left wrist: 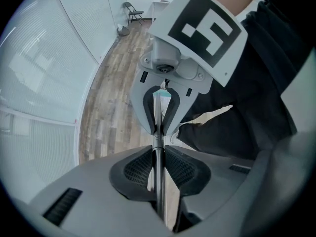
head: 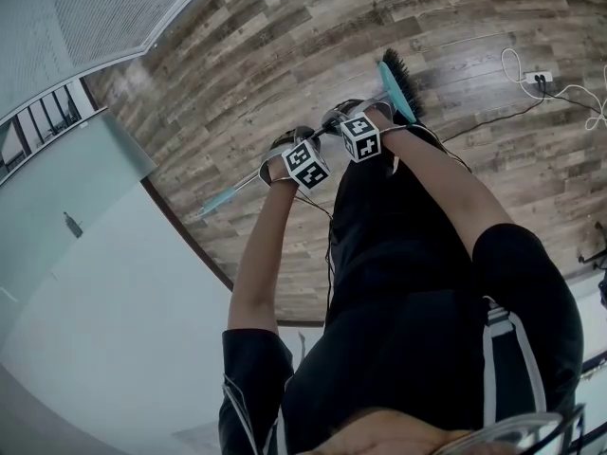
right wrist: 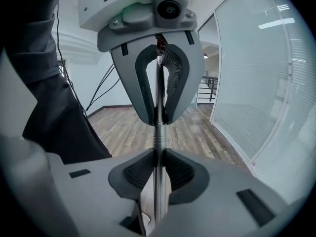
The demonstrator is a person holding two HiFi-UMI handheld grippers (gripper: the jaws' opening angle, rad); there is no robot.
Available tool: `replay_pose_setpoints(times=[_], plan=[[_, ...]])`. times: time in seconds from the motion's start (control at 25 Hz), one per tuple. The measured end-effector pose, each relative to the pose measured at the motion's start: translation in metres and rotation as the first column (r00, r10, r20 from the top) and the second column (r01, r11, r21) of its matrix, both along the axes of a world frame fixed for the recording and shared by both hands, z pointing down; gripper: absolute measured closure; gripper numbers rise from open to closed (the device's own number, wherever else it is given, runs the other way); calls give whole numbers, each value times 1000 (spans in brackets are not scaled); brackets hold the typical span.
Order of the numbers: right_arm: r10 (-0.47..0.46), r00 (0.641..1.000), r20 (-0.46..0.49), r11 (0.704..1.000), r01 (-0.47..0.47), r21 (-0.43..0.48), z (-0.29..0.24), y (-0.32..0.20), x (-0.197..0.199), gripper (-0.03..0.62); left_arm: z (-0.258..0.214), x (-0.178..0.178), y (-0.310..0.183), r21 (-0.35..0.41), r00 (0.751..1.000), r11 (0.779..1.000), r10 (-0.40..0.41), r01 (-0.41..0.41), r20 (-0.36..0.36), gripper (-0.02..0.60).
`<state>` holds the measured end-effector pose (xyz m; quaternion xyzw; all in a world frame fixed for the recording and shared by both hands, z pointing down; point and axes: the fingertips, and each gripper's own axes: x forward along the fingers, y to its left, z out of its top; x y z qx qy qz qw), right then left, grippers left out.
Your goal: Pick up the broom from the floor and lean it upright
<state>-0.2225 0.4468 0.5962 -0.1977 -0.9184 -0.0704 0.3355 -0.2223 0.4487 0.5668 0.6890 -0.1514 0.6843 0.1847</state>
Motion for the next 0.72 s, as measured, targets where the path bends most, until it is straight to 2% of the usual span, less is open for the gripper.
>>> replay_pose_setpoints(times=[0.2,0.32,0.44,0.56,0.64,0.72], plan=[[50,999,-20,997,-49,59,-6,-31,14,514,-4,12,-28,52,1000,999,1,0,-17,491],[71,997,-39,994,-67,91,-11,-55,21,514,-12,19,-56,133,999,991,-3,7,-35,448],[90,995,-52,990,-84,113,-18,-77,29,514,-29,32,-86,234,998,972,13,3,-67,430],[107,993,-56,987,-100,123,-27,-99,37,514,-63,56,-119,352,984,935,16,48,-176,417],[132,990,-39,984,-126,122,-40,-114,40,514,-99,75,-135,446,955,888,30,110,-295,417],[173,985,-11,978,-170,116,-57,-133,41,514,-136,87,-143,527,922,832,53,172,-384,419]])
